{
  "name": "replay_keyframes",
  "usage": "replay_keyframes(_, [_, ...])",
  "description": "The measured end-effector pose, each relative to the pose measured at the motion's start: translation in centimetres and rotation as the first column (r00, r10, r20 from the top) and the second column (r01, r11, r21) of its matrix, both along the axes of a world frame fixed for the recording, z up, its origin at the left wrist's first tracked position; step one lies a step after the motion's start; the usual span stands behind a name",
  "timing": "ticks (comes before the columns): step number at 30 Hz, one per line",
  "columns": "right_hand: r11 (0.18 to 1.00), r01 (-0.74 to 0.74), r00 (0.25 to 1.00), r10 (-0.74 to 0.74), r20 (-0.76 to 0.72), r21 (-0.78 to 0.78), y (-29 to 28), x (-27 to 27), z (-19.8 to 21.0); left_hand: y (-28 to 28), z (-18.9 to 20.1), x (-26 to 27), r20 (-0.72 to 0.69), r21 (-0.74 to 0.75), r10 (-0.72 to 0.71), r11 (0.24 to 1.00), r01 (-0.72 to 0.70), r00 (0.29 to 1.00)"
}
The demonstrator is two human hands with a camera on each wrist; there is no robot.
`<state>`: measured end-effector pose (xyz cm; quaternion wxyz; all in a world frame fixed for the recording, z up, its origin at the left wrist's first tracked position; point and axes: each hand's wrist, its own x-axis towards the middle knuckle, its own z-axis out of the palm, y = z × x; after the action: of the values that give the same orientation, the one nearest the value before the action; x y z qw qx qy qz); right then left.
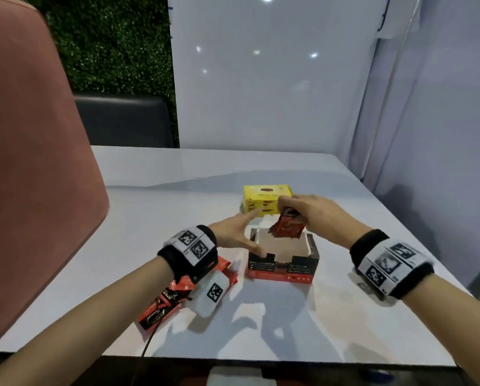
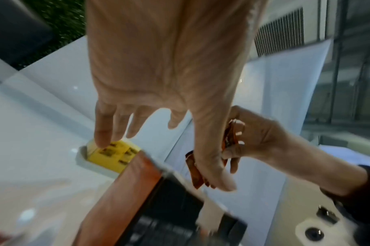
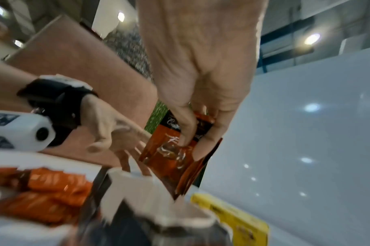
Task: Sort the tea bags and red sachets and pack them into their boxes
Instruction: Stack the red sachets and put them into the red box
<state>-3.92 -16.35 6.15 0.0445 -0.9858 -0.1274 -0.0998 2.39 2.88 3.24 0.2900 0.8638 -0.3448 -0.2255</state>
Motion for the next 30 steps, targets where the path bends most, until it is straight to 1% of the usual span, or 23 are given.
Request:
replay_keyframes(2, [0.995,-0.055,0.998,0.053,-0.031,-0.080,-0.1,0.1,-1.9,-0.5,-1.4,0.4,0.035,0.083,-0.020,0.996,0.017,0.999])
replay_keyframes(5, [0.980,-0.129,0.988,0.115,-0.100,-0.153,0.6,0.5,-3.5,-1.0,-2.4,1.0,0.068,0.044,0.012,0.999,-0.015,0.998])
replay_keyframes(7, [0.969,-0.153,0.981,0.124,-0.152,-0.195,1.4,1.1,-4.1,-1.1,-2.5,1.2,0.072,0.018,0.020,1.000,-0.021,0.997])
replay_keyframes(9, [0.976,-0.157,0.967,0.120,-0.227,-0.151,2.0,1.7,-4.7,-1.1,-2.6,1.2,0.067,0.034,0.000,0.999,-0.003,0.998])
replay_keyframes(11, [0.989,-0.133,0.954,0.111,-0.279,-0.061,2.2,2.3,-5.1,-1.0,-2.6,1.2,0.068,0.055,-0.003,0.998,-0.001,0.998])
replay_keyframes(13, [0.994,-0.106,0.949,0.104,-0.299,0.011,2.2,2.9,-5.5,-1.0,-2.7,1.4,0.090,0.070,0.000,0.998,-0.006,0.996])
replay_keyframes(16, [0.992,-0.101,0.935,0.120,-0.334,0.073,2.5,3.3,-5.8,-0.9,-3.0,1.6,0.124,0.056,0.005,0.998,-0.012,0.992])
replay_keyframes(18, [0.986,-0.104,0.937,0.140,-0.319,0.128,2.5,3.2,-5.9,-0.9,-3.3,1.7,0.130,0.046,0.018,0.999,-0.025,0.991])
replay_keyframes(20, [0.968,-0.094,0.953,0.155,-0.260,0.233,2.1,3.3,-5.9,-0.9,-3.5,1.9,0.132,0.044,0.033,0.998,-0.039,0.991])
replay_keyframes(22, [0.957,-0.071,0.970,0.131,-0.202,0.282,1.8,3.1,-5.5,-0.9,-3.6,2.0,0.141,0.053,0.045,0.997,-0.053,0.989])
replay_keyframes(24, [0.964,-0.023,0.989,0.060,-0.133,0.264,1.7,2.6,-5.3,-1.0,-3.6,2.0,0.139,0.064,0.050,0.996,-0.059,0.989])
replay_keyframes(26, [0.969,0.083,0.996,-0.077,-0.036,0.233,1.7,2.1,-5.3,-1.0,-3.5,1.8,0.148,0.080,0.040,0.995,-0.052,0.988])
replay_keyframes(27, [0.957,0.172,0.985,-0.166,-0.044,0.232,1.6,2.0,-5.0,-1.0,-3.4,1.7,0.151,0.085,0.036,0.995,-0.050,0.988])
replay_keyframes(28, [0.938,0.259,0.965,-0.241,-0.100,0.231,1.6,1.9,-4.7,-0.9,-3.3,1.7,0.151,0.086,0.034,0.995,-0.048,0.988])
replay_keyframes(29, [0.924,0.325,0.938,-0.286,-0.198,0.204,1.8,1.8,-4.3,-0.8,-3.2,1.7,0.147,0.086,0.035,0.995,-0.048,0.988])
replay_keyframes(30, [0.927,0.341,0.913,-0.287,-0.290,0.156,2.1,1.8,-4.2,-0.8,-3.1,1.6,0.147,0.085,0.035,0.995,-0.048,0.988])
